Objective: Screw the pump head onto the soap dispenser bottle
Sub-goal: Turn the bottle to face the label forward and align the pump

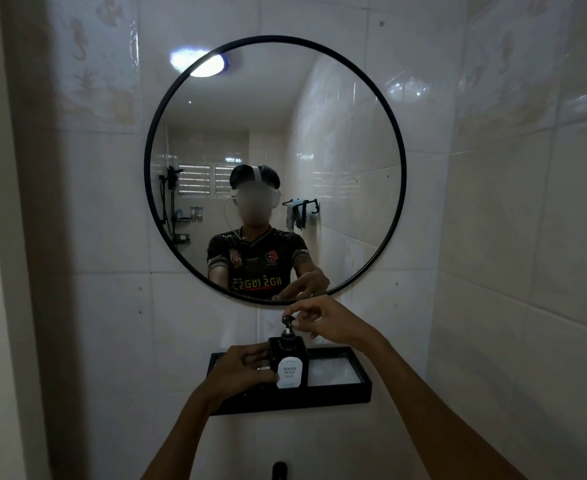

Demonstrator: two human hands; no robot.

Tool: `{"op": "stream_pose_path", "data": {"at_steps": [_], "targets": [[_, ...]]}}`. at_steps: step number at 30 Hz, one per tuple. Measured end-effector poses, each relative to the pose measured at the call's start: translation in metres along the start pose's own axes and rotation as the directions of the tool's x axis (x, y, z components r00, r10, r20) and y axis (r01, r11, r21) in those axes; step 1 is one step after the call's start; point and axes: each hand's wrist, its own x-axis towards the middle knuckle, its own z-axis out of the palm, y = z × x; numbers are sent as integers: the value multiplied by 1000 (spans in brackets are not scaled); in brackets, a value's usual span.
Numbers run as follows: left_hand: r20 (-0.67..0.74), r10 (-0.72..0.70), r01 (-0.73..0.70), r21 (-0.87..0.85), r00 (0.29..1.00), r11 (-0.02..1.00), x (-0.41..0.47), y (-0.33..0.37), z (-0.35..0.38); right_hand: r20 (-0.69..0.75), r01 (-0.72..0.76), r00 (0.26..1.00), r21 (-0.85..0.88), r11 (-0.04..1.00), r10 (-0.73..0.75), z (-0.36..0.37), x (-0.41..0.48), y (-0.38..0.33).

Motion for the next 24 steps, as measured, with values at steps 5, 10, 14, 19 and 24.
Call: {"op": "stream_pose_path", "data": {"at_steps": [5,10,14,19,24], "targets": [[-5,-6,6,3,1000,1000,-1,1,0,-19,4,1000,14,1000,-4,1,-1,3],[-8,-6,6,25,1000,1000,-3,3,1,-26,5,1000,6,1000,-5,1,-3,4],[-10,-14,14,22,1000,1000,-4,8,2,-56,-3,998,18,1000,4,2,-5,7],[-13,-14,14,18,1000,1000,-7,10,1,-111,-35,993,67,997,42,4,-13,17],[-23,-20,21,32,1000,999,-9,9,1,-59,-125,990,76,989,130,5,-22,30]]}}
